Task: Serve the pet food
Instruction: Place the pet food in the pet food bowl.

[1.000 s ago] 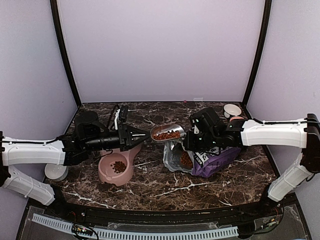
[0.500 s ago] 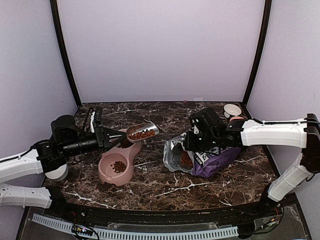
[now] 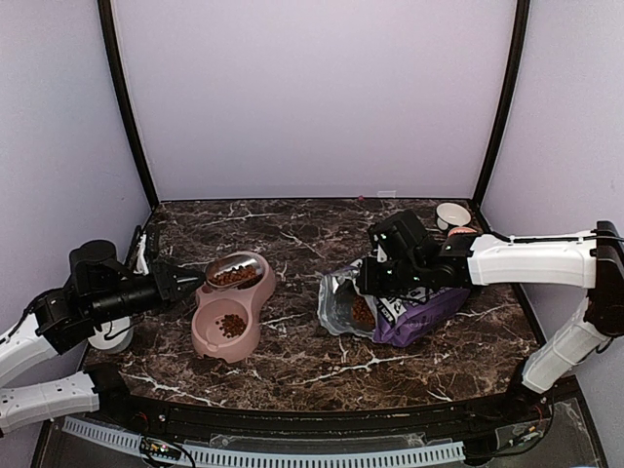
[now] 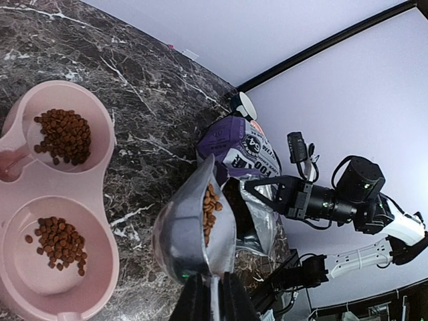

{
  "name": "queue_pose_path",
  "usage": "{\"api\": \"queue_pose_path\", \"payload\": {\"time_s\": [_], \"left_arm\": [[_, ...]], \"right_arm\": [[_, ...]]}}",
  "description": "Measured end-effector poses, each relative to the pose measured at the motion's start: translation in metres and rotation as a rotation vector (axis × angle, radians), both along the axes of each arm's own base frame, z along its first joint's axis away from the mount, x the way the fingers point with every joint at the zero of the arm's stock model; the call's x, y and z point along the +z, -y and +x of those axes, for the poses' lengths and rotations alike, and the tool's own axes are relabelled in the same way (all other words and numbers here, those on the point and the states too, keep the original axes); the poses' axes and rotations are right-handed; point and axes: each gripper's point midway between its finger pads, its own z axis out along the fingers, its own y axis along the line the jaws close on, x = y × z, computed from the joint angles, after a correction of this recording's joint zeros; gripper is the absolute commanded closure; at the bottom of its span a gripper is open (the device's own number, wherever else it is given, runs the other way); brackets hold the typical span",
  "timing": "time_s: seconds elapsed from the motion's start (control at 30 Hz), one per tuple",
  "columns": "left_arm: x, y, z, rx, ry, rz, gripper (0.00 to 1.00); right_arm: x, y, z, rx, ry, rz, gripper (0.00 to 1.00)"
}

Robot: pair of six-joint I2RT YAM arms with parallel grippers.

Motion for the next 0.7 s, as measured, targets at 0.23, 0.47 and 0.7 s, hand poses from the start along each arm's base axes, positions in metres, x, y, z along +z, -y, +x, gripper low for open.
{"api": "queue_pose_path", "payload": {"time_s": [0.23,0.47,0.7], "left_arm": [[-0.011,-0.023,-0.009,0.063,-0.025,0.051,1.0],[-0.017,-0.045,-0.019,0.12,-0.034,0.081,1.0],[-0.027,-0.061,-0.025,0.168,-0.06,0.127,1.0]], "right_arm": [[-0.001,0.0,0.0,0.002,-0.002,0.002,1.0],[-0.001,-0.001,0.0,0.002,-0.001,0.002,1.0],[-0.001,-0.001,0.0,0.003,-0.002,0.003,1.0]]}}
